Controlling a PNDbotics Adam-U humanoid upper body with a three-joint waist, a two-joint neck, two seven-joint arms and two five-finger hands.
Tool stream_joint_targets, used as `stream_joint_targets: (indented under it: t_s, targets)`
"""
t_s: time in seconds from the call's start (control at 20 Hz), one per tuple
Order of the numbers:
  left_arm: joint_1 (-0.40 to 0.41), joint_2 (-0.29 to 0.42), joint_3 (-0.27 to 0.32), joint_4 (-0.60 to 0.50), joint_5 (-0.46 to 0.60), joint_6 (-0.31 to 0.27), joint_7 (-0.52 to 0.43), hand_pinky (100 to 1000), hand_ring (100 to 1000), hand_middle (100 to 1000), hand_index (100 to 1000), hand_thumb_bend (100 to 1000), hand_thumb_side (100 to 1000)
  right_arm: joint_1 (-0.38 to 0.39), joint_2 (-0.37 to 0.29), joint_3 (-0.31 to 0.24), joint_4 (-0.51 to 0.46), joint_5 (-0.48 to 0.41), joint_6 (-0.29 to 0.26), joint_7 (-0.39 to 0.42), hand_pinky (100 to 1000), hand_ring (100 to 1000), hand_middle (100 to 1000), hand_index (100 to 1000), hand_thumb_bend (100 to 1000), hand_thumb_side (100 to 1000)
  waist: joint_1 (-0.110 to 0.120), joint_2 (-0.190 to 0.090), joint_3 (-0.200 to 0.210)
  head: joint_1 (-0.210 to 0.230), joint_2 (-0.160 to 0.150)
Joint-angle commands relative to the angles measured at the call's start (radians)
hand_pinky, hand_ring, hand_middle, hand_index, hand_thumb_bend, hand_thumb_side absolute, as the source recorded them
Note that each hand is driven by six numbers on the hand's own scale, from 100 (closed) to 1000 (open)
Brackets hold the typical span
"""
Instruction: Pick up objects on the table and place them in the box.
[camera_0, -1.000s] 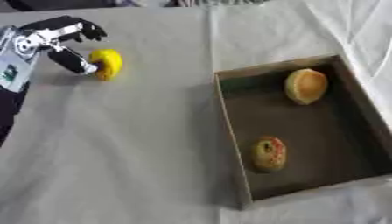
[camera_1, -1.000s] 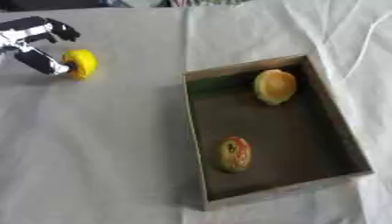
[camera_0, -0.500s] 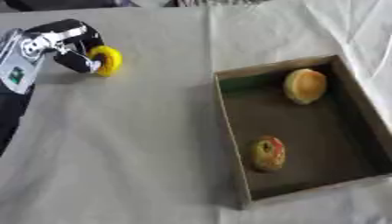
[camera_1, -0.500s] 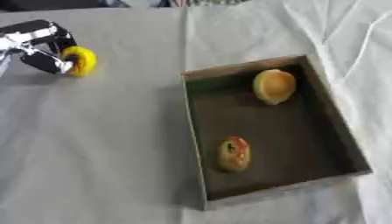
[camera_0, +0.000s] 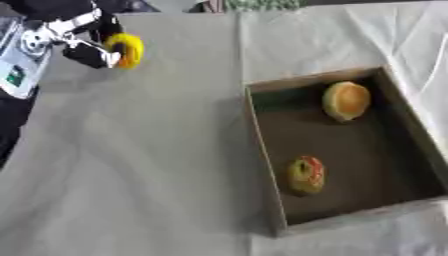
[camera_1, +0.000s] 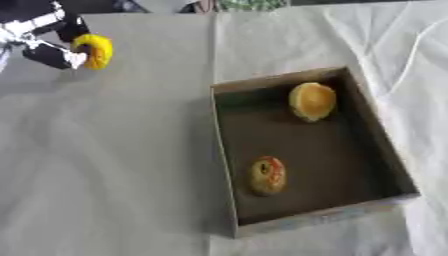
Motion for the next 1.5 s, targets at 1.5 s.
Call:
stream_joint_targets:
  t_s: [1.5]
  targets:
    - [0.119,-0.576,-0.272,-0.200,-0.395,0.002,0.152,761,747,650,798,170,100,-0.015,-0.105,-0.045,-0.015,0.016,0.001,-0.059,881,787,677,763,100,535,-0.023,-0.069,-0.006,-0.024,0.027]
